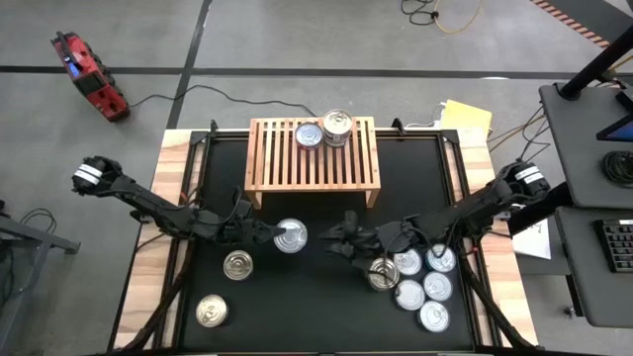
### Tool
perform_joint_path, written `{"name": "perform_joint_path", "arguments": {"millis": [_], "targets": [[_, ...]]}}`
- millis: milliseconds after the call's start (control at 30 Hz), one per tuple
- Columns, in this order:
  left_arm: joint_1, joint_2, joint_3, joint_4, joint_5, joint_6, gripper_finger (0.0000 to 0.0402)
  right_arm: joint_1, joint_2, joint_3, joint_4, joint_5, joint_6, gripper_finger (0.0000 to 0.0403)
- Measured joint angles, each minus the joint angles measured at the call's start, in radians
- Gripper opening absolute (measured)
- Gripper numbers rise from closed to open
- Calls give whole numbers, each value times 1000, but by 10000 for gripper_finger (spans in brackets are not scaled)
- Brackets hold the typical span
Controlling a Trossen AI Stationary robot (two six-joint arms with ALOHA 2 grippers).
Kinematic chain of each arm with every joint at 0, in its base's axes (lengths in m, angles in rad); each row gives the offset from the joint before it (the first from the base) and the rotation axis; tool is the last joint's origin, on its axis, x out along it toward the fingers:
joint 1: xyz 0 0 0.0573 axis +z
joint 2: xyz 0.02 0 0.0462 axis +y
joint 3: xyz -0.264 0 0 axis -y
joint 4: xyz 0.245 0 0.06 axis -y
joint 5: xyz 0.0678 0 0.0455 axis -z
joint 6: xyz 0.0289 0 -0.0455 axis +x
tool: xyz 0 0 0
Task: Stack canned seafood by type on shelf
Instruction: Put the green tuna can on the shelf
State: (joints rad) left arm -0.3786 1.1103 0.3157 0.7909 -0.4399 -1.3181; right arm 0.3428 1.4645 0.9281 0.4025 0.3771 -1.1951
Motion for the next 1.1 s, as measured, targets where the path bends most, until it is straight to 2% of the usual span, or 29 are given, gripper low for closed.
{"name": "perform_joint_path", "arguments": {"millis": [133,300,733,900,1100], "targets": [[2,10,0,0,0,-35,124,0,72,59,-3,116,-58,271],[3,16,0,1,-4,-56,124,-3,145,113,-1,133,-129,272],[4,23,0,-1,-14,-66,126,-26,289,249,-3,234,-204,226],[4,29,1,3,-20,-54,157,-29,288,247,-5,220,-200,198],[6,29,1,-1,-26,-29,180,-35,282,247,-1,221,-195,137]]}}
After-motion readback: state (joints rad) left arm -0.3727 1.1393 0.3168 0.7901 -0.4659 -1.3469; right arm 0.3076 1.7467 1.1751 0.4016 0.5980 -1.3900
